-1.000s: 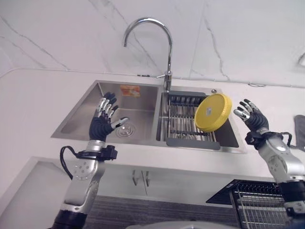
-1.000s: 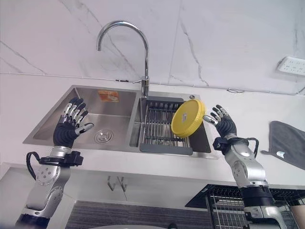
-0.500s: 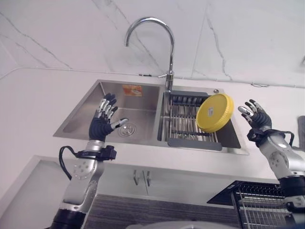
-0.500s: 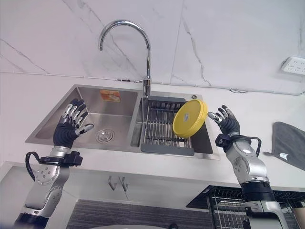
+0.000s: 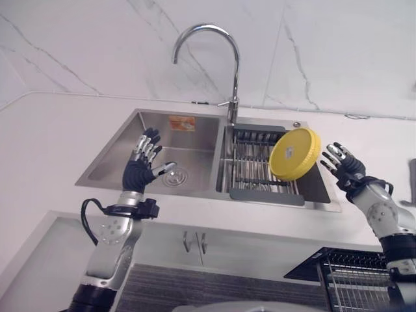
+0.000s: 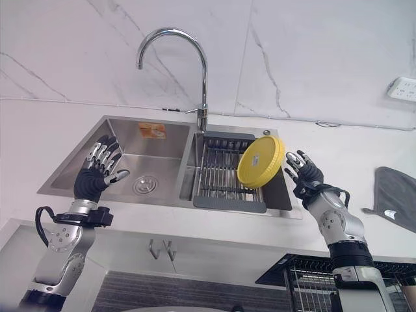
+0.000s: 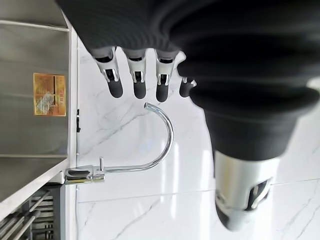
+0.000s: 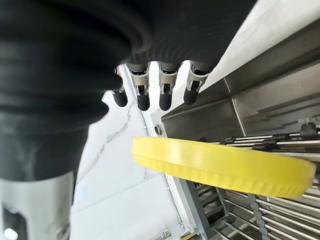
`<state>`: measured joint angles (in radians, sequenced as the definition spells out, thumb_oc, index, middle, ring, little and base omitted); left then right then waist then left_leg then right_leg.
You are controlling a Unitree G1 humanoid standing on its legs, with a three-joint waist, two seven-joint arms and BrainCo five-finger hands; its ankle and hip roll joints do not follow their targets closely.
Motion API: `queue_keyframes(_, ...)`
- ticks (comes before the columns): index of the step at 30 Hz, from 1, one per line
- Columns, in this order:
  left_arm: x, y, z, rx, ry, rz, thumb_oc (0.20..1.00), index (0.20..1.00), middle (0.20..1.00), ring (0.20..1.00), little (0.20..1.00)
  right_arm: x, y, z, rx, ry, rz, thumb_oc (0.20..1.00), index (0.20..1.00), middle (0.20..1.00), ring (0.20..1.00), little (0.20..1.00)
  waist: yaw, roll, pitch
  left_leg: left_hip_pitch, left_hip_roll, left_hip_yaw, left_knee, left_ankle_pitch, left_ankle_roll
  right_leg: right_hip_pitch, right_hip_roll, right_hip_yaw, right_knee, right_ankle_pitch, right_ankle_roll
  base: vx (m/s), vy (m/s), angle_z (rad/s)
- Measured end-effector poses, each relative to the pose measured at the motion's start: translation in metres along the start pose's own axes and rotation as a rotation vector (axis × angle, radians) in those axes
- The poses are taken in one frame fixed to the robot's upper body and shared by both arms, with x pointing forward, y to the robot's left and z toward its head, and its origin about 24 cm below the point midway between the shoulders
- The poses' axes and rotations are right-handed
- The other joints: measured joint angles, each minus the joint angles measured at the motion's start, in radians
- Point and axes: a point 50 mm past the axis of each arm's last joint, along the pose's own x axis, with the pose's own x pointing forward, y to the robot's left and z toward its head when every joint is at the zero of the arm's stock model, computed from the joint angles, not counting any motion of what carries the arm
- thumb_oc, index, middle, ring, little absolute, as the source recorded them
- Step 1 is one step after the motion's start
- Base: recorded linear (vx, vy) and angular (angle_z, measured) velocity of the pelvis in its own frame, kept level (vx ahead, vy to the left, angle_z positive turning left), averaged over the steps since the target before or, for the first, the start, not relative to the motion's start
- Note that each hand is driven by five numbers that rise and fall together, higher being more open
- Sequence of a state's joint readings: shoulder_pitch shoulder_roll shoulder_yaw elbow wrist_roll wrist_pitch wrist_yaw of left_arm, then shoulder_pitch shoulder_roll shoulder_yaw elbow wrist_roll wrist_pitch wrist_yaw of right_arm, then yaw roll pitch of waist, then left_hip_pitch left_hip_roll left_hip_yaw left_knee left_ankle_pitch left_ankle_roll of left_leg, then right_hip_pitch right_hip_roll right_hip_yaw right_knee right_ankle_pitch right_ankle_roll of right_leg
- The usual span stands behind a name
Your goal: Place the dishes in the dishwasher.
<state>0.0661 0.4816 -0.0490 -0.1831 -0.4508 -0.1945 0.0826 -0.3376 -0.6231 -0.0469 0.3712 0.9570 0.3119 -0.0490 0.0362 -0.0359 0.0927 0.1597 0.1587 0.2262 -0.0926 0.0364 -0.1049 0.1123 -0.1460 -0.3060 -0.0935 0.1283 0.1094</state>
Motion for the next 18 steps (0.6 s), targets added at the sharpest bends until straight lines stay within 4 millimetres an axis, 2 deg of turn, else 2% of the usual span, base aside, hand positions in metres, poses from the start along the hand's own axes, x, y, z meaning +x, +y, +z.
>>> queue_keyframes(15,0.001,0.001,0.000,0.008,0.002,-0.009,1.000,1.000,1.000,1.000,1.000,0.007,-0.007,0.000,0.058,0.064,0.005,1.000,1.000,1.000,1.000,1.000,0.006,0.010,0.013,0.002,-0.001,-0.004,0.000,0.001,-0.003,0.006,0.000,-0.006,0.000,-0.002,0.001,0.00,0.000,0.00)
queue_keyframes(18,0.004,0.001,0.003,0.016,-0.009,-0.017,1.000,1.000,1.000,1.000,1.000,0.013,-0.023,0.008,0.041,0.094,-0.062,1.000,1.000,1.000,1.000,1.000,0.021,0.011,0.015,0.008,-0.001,-0.014,0.000,0.001,-0.003,0.017,-0.001,-0.012,0.000,-0.004,0.001,0.01,0.011,0.06)
